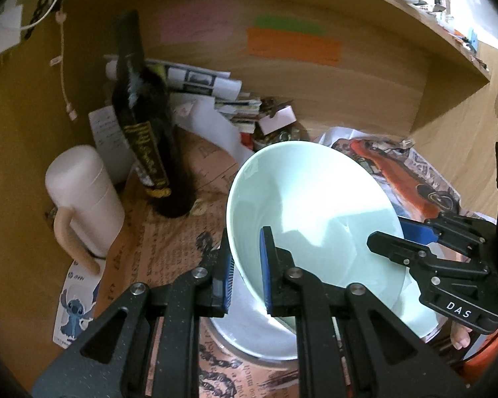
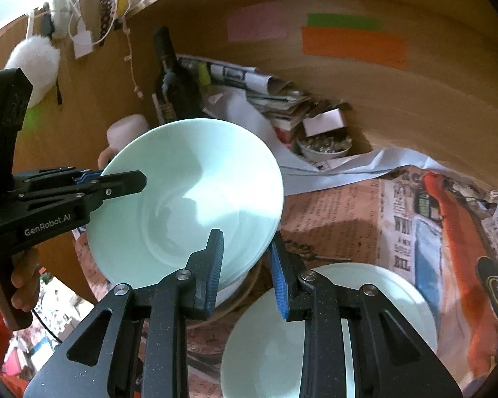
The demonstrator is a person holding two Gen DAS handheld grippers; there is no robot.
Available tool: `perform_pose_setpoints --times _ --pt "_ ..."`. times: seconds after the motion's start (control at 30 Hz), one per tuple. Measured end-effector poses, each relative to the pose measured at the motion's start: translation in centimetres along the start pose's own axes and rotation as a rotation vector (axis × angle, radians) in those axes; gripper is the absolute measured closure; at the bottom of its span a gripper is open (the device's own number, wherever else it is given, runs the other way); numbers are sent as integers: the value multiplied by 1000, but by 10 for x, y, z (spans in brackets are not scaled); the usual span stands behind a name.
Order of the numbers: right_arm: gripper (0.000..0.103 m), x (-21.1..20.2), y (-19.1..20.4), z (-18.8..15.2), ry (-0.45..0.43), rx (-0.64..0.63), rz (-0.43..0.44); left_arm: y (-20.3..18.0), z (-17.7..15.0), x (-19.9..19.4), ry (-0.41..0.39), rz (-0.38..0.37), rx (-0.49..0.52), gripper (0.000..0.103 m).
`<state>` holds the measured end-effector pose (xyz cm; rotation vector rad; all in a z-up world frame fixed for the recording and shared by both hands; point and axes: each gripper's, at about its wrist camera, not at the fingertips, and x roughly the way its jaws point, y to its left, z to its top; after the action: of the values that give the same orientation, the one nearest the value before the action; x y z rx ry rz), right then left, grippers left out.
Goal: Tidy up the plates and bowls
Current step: 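Lower the mint green bowl into the white spotted bowl, open both grippers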
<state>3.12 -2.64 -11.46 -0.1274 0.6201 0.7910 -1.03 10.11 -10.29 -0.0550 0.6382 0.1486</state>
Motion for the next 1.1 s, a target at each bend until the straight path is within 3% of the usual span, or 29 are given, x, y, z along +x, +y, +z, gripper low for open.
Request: perform_pose_setpoints --times 0.57,0.87,1.1 --pt "78 26 13 -12 92 -12 20 20 -31 15 70 -3 -41 89" --pt "77 26 16 -11 93 -33 0 24 -36 24 108 -19 -48 88" --pt "75 26 18 -10 77 -52 -18 25 -37 23 89 -11 -35 85"
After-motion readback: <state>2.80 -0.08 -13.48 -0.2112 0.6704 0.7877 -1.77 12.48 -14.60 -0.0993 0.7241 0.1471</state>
